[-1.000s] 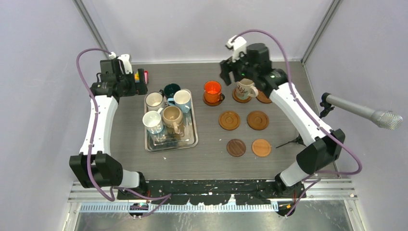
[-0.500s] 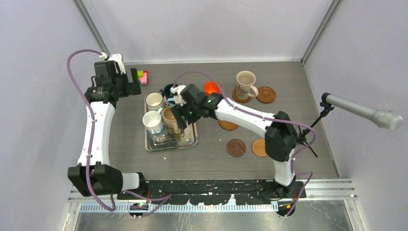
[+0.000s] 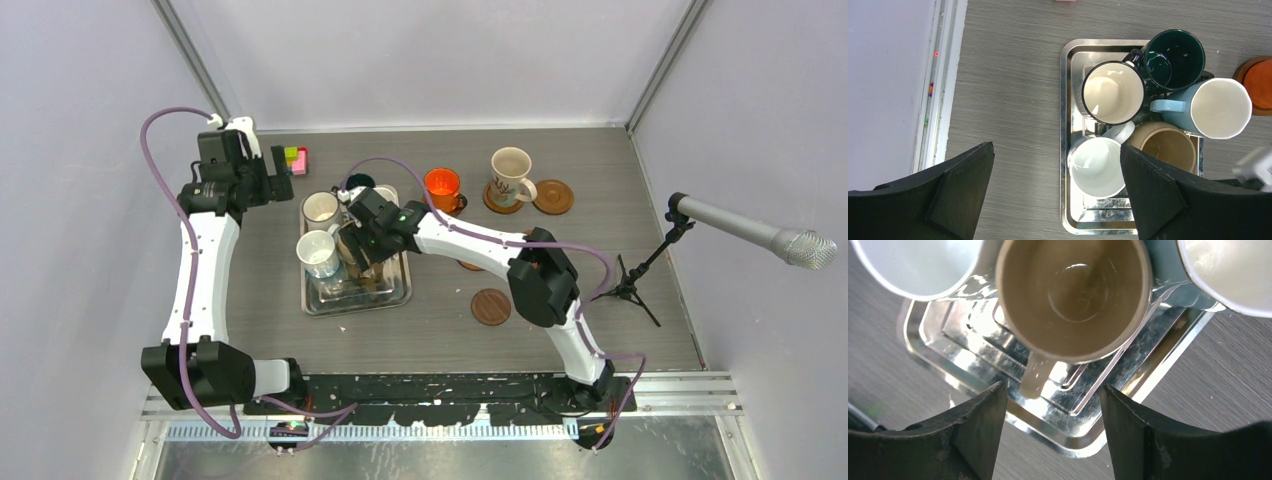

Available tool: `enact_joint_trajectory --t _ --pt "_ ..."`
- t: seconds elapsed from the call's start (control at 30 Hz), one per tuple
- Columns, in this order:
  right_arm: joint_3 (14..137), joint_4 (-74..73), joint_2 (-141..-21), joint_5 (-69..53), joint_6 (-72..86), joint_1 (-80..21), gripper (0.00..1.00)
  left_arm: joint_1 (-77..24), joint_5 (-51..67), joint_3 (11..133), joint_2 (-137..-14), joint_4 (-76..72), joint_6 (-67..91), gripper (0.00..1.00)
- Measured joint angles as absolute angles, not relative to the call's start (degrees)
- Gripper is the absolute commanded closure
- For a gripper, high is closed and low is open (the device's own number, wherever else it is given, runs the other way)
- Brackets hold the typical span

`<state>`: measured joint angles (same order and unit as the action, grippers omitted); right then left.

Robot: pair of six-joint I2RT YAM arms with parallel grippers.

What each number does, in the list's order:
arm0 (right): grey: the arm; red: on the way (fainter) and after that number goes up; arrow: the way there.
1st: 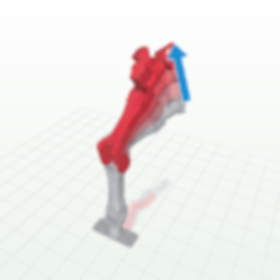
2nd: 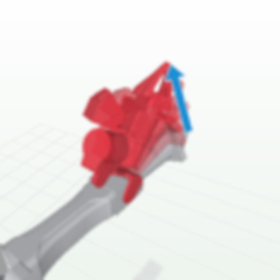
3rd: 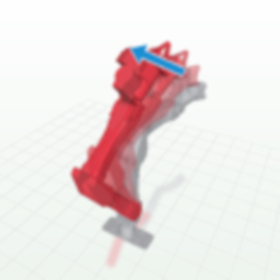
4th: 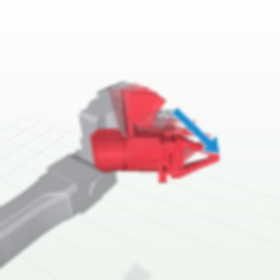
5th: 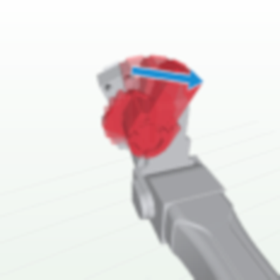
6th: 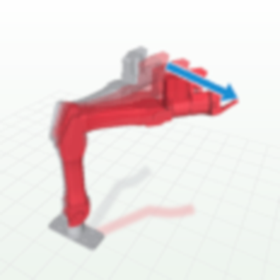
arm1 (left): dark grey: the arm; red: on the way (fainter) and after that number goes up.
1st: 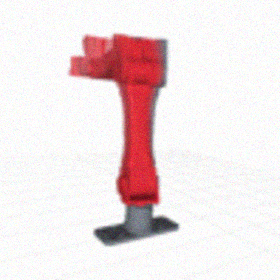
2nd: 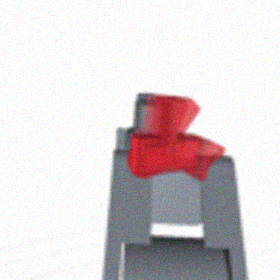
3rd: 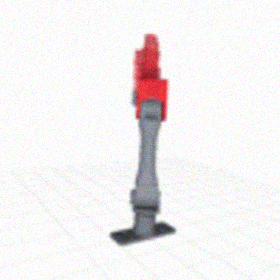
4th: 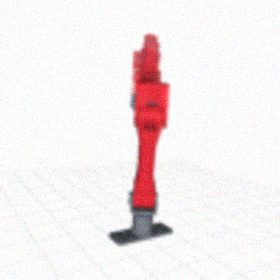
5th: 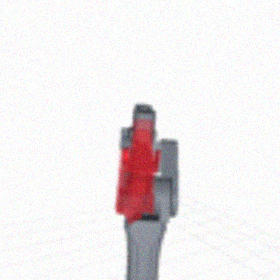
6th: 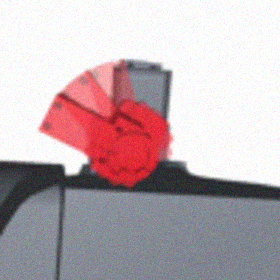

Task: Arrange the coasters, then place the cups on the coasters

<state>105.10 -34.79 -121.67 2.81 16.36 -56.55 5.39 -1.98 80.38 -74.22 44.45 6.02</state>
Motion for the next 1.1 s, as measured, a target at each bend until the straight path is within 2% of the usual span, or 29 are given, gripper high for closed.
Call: enact_joint_trajectory --t 0.23,0.57,0.87,0.93,1.1 --pt "107.4 -35.0 -126.5 6.0 17.5 -56.6 0.35 5.4 -2.2 79.5 -74.0 44.5 6.0 0.00" --pt "111.4 -36.9 -129.9 6.7 16.5 -56.5 0.53 5.4 -3.5 78.6 -72.7 44.6 5.8 0.00" --pt "112.3 -38.3 -130.6 6.0 16.1 -56.4 0.62 5.4 -3.8 78.5 -72.5 44.6 5.6 0.00" --pt "112.3 -38.5 -130.6 5.8 15.9 -56.3 0.68 5.4 -3.9 78.5 -72.5 44.6 5.6 0.00" --pt "112.5 -38.6 -130.8 4.5 15.2 -55.7 0.90 5.4 -3.9 78.5 -72.5 44.6 5.6 0.00"
